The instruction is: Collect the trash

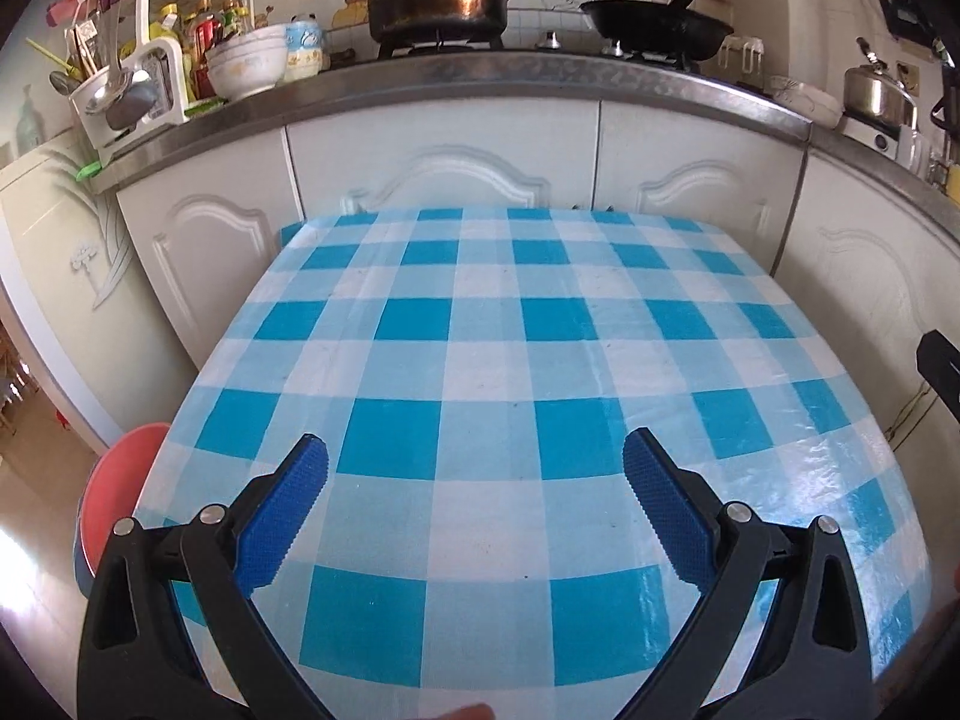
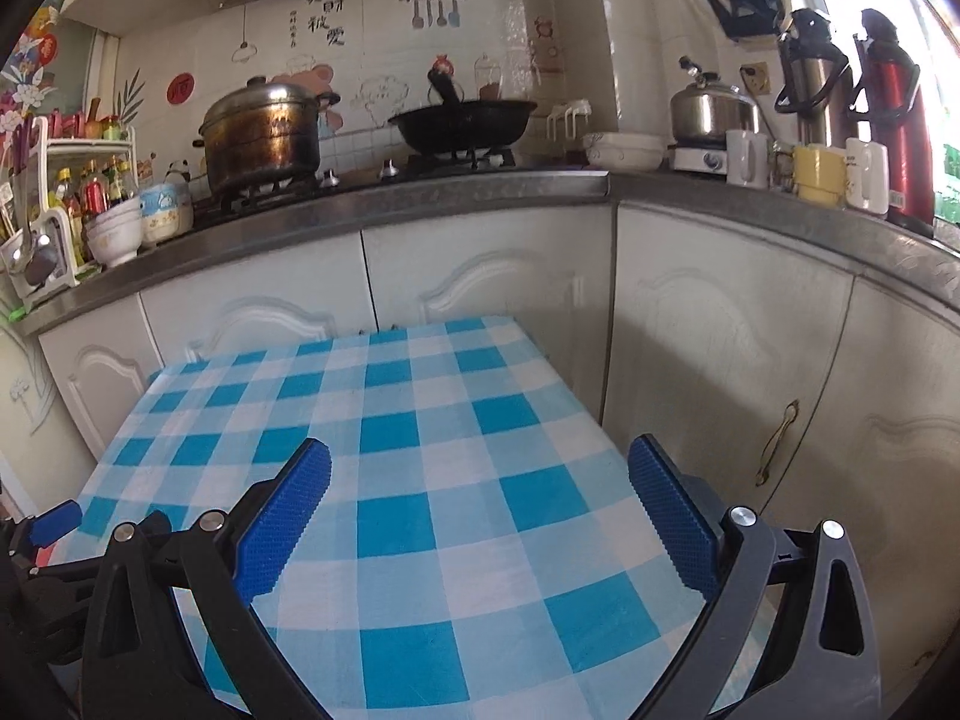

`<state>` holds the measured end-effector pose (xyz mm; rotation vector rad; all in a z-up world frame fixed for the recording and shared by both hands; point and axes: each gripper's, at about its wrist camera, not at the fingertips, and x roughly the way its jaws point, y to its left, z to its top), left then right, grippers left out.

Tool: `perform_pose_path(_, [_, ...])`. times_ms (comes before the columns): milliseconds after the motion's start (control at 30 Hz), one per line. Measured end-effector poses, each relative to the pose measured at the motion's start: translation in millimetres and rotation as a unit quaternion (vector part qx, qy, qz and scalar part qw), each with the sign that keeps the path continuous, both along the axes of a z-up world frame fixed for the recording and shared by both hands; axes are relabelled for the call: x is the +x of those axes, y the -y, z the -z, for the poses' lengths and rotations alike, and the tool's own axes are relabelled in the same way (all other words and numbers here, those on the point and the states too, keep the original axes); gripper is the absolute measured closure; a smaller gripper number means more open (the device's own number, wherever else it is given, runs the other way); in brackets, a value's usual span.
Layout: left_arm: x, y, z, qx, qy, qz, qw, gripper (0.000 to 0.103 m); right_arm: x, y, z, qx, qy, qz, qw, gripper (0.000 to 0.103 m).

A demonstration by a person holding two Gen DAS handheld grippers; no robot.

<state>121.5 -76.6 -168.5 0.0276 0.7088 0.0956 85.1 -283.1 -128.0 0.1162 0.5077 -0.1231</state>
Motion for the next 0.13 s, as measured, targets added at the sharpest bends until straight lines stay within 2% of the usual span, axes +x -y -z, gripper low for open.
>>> perform_pose_path(133, [28.4,-7.0,25.3,-0.009,-0.046,-0.027,0.9985,0.004,27.9,-6.1,22.5,-0.008,-0.046,-0.021,0.999,0.005])
